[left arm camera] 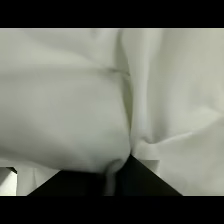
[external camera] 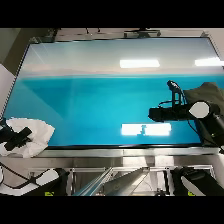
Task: Fold the shirts.
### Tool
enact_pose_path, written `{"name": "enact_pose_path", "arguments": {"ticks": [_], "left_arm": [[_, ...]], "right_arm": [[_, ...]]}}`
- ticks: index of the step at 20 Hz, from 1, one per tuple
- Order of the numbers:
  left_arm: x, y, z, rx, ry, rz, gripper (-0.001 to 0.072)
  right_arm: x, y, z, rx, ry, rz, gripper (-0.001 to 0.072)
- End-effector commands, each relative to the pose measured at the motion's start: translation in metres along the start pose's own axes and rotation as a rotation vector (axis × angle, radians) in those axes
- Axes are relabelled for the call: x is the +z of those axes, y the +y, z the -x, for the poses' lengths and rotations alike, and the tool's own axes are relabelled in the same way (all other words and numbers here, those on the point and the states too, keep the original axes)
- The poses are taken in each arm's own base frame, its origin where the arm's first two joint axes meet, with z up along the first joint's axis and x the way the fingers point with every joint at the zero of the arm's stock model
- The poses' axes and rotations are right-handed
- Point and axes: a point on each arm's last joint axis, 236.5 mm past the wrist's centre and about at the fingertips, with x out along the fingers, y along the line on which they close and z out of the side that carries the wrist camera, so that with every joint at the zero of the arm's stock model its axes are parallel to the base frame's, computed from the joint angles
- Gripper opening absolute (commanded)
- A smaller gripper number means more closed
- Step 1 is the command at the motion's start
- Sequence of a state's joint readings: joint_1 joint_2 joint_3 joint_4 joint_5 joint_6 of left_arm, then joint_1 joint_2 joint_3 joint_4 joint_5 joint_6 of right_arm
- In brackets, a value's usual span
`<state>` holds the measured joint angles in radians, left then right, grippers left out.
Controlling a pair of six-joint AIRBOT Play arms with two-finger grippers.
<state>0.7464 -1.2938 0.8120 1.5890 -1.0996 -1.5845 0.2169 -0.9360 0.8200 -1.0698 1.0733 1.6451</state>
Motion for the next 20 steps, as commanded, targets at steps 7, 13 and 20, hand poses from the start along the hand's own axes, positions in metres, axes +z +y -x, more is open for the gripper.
{"name": "enact_pose_path", "arguments": {"ticks": [7,13,20], "left_arm": [[-0.005,-0.235,0.161,-0.480,-0.228,-0.409,-0.0001],[-0.157,-0.369,0.193,-0.651,-0.232,-0.899,-0.0001],[-0.251,-0.427,0.111,-0.599,-0.067,-1.113,0.0628]], "right_arm": [[0.000,0.000,0.000,0.001,0.000,0.000,0.0018],[0.000,0.000,0.000,0.002,0.000,0.000,0.0018],[0.000,-0.001,0.000,-0.003,-0.001,0.001,0.0020]]}}
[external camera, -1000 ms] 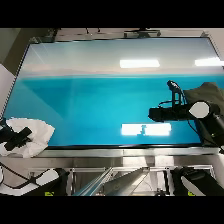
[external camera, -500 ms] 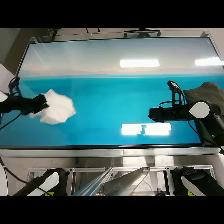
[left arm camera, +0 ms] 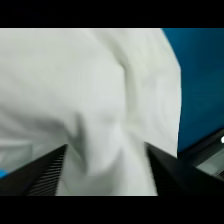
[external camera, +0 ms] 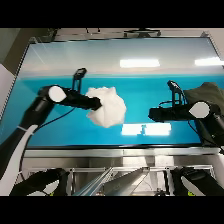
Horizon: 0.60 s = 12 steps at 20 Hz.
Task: Fold the shirts.
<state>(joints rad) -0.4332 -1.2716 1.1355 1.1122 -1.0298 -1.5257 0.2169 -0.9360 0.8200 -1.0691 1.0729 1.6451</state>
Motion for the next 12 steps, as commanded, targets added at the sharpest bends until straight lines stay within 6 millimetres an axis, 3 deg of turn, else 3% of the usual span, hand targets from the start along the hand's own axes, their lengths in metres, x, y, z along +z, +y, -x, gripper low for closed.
{"name": "enact_pose_path", "arguments": {"ticks": [1,2,3,4,5,9,12], "left_arm": [[-0.021,-0.021,-0.046,-0.017,0.091,-0.045,0.0720],[-0.023,-0.017,-0.047,-0.013,0.106,-0.039,0.0720],[-0.023,-0.011,-0.042,-0.009,0.110,-0.025,0.0720],[-0.020,-0.003,-0.034,-0.003,0.103,-0.008,0.0720],[-0.016,0.006,-0.023,0.003,0.092,0.002,0.0720],[0.011,0.070,0.023,0.059,-0.018,0.124,0.0720],[0.010,0.112,0.021,0.083,-0.005,0.204,0.0704]], "right_arm": [[0.000,-0.003,0.000,-0.011,-0.001,0.009,0.0027],[0.001,-0.004,0.001,-0.016,-0.002,0.063,0.0028],[0.001,-0.005,0.001,-0.017,-0.002,0.112,0.0099],[0.002,-0.004,0.001,-0.017,-0.004,0.148,0.0287],[0.005,-0.004,0.001,-0.017,-0.012,0.184,0.0342],[0.036,-0.003,-0.014,-0.026,-0.021,0.256,0.0343],[0.070,-0.004,-0.045,-0.024,0.026,0.256,0.0344]]}}
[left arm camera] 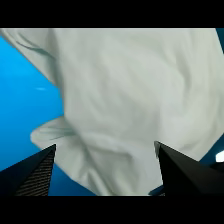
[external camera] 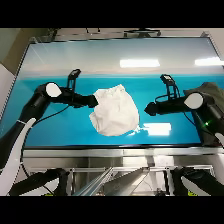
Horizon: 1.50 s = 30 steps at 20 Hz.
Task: Fold the shirts.
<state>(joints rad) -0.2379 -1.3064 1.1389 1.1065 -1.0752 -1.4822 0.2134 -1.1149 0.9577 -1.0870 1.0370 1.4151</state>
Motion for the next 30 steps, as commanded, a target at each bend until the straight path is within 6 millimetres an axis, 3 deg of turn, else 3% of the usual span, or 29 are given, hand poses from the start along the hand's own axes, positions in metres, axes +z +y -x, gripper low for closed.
{"name": "enact_pose_path", "arguments": {"ticks": [1,4,12,14,19,21,22,23,27,28,29,30], "left_arm": [[-0.006,0.044,-0.003,0.022,0.056,0.069,0.0704],[-0.042,0.055,-0.029,-0.002,0.244,0.031,0.0704],[-0.076,0.080,-0.081,-0.031,0.410,0.008,0.0703],[-0.076,0.078,-0.087,-0.054,0.410,-0.001,0.0703],[-0.064,0.050,-0.090,-0.186,0.353,-0.033,0.0688],[-0.063,0.046,-0.090,-0.202,0.347,-0.038,0.0325],[-0.063,0.046,-0.090,-0.202,0.348,-0.037,0.0207],[-0.065,0.046,-0.089,-0.205,0.354,-0.037,0.0141],[-0.066,0.045,-0.088,-0.208,0.360,-0.040,0.0120],[-0.066,0.045,-0.088,-0.208,0.360,-0.041,0.0006],[-0.066,0.045,-0.088,-0.208,0.361,-0.040,0.0018],[-0.066,0.045,-0.088,-0.208,0.361,-0.042,0.0018]], "right_arm": [[0.037,-0.005,-0.034,0.024,0.040,0.049,0.0344],[0.071,-0.007,-0.063,0.054,0.101,0.060,0.0344],[0.126,-0.011,-0.124,0.156,0.166,0.063,0.0344],[0.129,-0.012,-0.139,0.184,0.178,0.047,0.0344],[0.113,-0.024,-0.172,0.222,0.239,0.017,0.0344],[0.106,-0.021,-0.180,0.273,0.260,-0.010,0.0344],[0.103,-0.017,-0.182,0.305,0.272,-0.020,0.0344],[0.100,-0.012,-0.184,0.338,0.281,-0.026,0.0344],[0.098,0.001,-0.190,0.418,0.285,-0.051,0.0342],[0.099,-0.001,-0.191,0.414,0.277,-0.054,0.0339],[0.101,-0.001,-0.192,0.412,0.271,-0.055,0.0315],[0.101,0.000,-0.191,0.420,0.268,-0.040,0.0073]]}}
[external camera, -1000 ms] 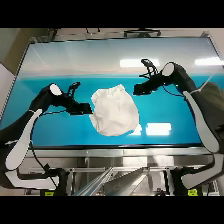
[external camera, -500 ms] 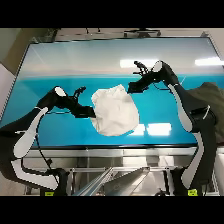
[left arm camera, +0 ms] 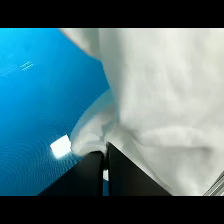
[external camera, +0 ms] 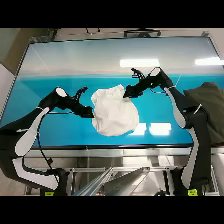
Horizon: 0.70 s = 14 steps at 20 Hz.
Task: Fold the shirts.
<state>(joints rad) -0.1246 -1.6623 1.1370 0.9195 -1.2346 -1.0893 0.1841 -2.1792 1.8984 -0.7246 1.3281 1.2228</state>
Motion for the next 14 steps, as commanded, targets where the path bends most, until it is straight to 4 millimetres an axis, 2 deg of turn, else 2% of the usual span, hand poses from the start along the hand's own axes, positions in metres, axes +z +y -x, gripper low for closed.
{"name": "enact_pose_path", "arguments": {"ticks": [1,3,5,7,9,10,12,14], "left_arm": [[0.000,-0.001,0.001,-0.006,-0.002,-0.003,0.0018],[0.002,0.001,0.003,-0.005,-0.010,0.005,0.0018],[0.004,0.009,0.013,-0.003,-0.034,0.040,0.0018],[0.010,0.021,0.043,0.008,-0.111,0.078,0.0017],[0.017,0.024,0.087,0.004,-0.227,0.133,0.0017],[0.022,0.014,0.114,-0.033,-0.302,0.140,0.0017],[0.029,-0.018,0.167,-0.100,-0.458,0.113,0.0016],[0.032,-0.066,0.221,-0.168,-0.630,0.047,0.0016]], "right_arm": [[0.003,0.005,-0.003,0.037,-0.012,0.011,0.0019],[0.006,0.012,-0.001,0.064,-0.023,0.005,0.0018],[0.008,0.024,0.011,0.105,-0.034,0.002,0.0017],[0.009,0.037,0.042,0.132,-0.050,0.018,0.0016],[0.012,0.053,0.091,0.132,-0.093,0.059,0.0016],[0.013,0.065,0.117,0.127,-0.127,0.086,0.0015],[0.014,0.105,0.172,0.127,-0.220,0.164,0.0016],[0.009,0.165,0.225,0.140,-0.338,0.294,0.0015]]}}
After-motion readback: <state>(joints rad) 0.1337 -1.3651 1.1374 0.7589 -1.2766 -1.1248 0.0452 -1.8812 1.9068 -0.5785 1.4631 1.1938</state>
